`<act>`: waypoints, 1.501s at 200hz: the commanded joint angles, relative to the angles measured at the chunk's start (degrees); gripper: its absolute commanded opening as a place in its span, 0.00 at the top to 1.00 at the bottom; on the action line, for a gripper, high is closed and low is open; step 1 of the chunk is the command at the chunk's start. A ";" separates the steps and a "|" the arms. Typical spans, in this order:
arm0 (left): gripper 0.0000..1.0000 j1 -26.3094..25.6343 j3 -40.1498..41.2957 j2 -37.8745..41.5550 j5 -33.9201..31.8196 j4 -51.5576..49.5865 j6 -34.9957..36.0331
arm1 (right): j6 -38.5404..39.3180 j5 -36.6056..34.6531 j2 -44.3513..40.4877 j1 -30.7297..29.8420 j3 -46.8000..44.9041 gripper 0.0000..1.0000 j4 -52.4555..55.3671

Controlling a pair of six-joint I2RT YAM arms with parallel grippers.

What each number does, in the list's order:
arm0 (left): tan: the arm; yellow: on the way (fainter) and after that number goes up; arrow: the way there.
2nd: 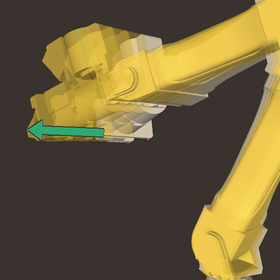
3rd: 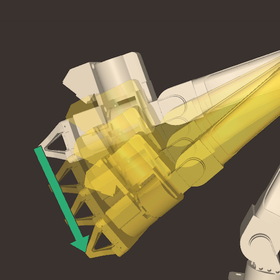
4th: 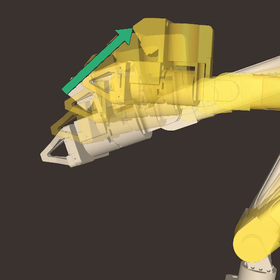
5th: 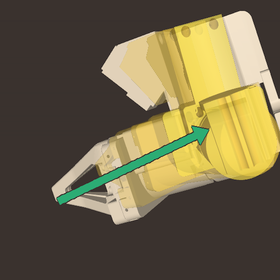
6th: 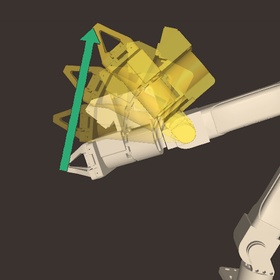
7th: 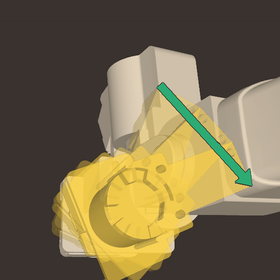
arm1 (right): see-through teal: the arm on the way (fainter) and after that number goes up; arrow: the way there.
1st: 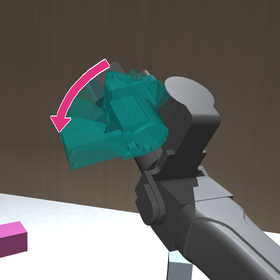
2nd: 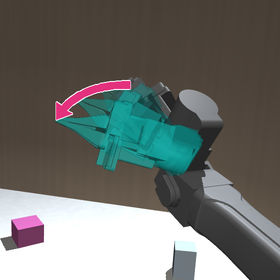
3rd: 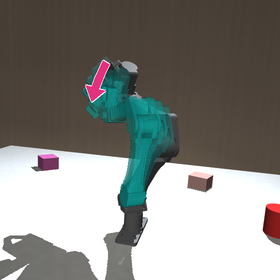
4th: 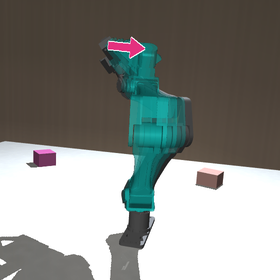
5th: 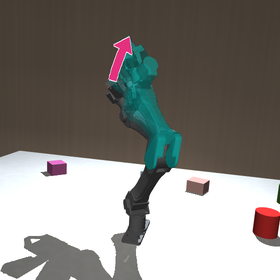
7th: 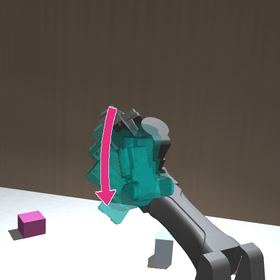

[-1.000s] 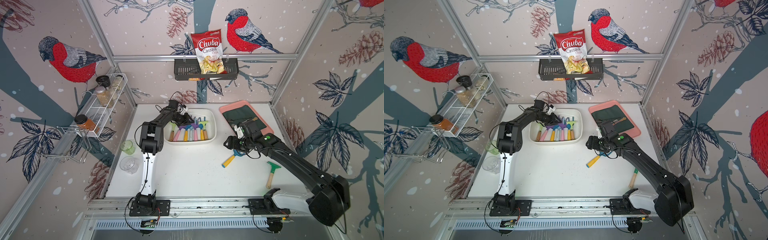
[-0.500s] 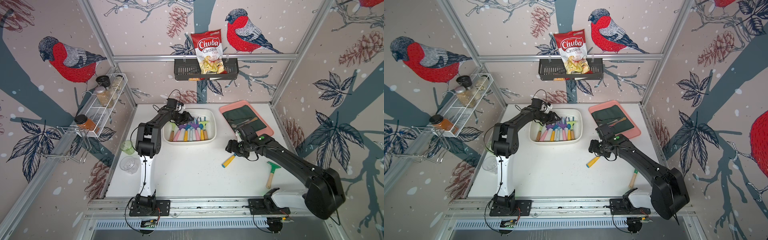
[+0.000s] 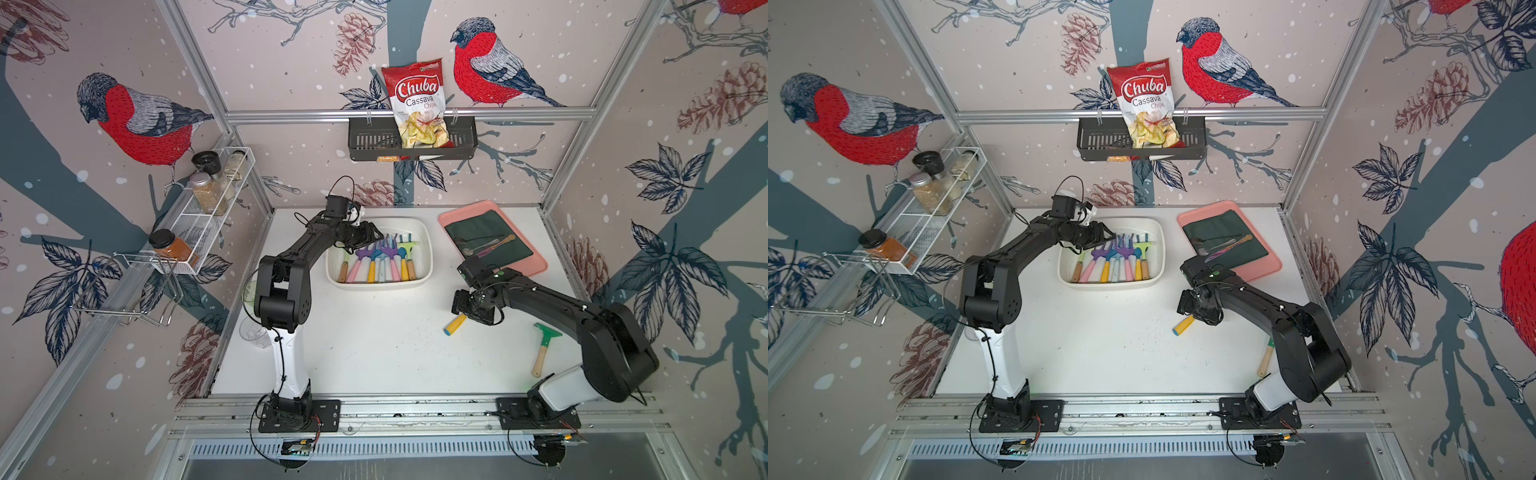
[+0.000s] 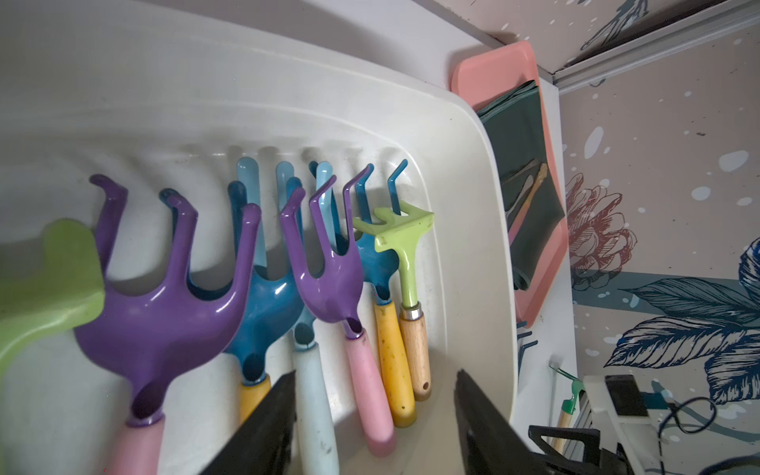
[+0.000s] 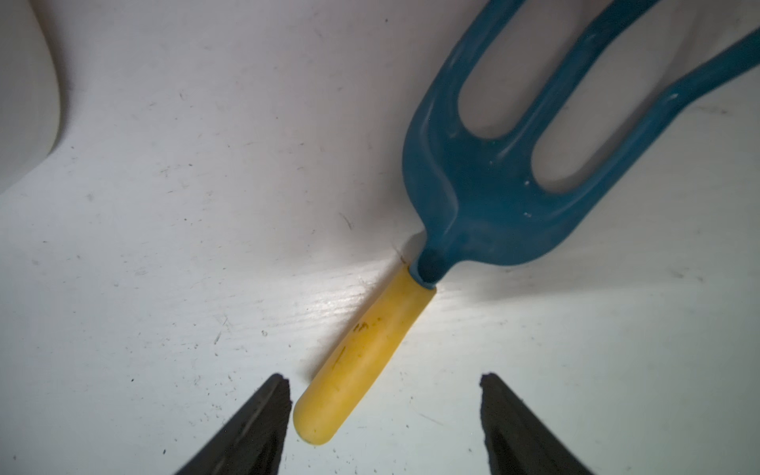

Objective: Put the rake into the storage box
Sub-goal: Pick up the rake at the center of the board.

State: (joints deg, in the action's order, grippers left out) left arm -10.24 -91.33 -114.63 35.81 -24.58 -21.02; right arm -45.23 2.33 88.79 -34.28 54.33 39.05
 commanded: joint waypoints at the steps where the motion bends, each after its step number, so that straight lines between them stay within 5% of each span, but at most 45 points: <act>1: 0.38 0.23 1.59 2.39 0.41 2.08 -0.75 | -0.33 -1.19 2.69 -1.33 1.12 0.26 -0.38; 57: 0.38 0.22 3.96 5.11 0.21 1.46 -0.35 | -1.00 0.17 6.82 -6.20 0.89 0.36 -1.06; 167: 0.38 0.05 10.61 13.74 1.73 5.38 -3.99 | -0.41 -0.30 0.72 -9.84 -1.50 0.82 1.85; 226: 0.38 -7.61 15.58 18.79 1.45 10.08 -10.37 | 3.51 -1.57 -9.91 -9.66 4.38 0.85 5.33; 300: 0.38 -17.06 12.59 14.95 1.81 17.23 -16.46 | 8.80 -1.26 -9.15 -9.75 14.52 0.85 8.34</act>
State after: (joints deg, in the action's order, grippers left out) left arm -26.24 -77.12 -98.21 37.47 -10.59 -35.99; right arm -38.94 0.95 79.50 -44.03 67.24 46.13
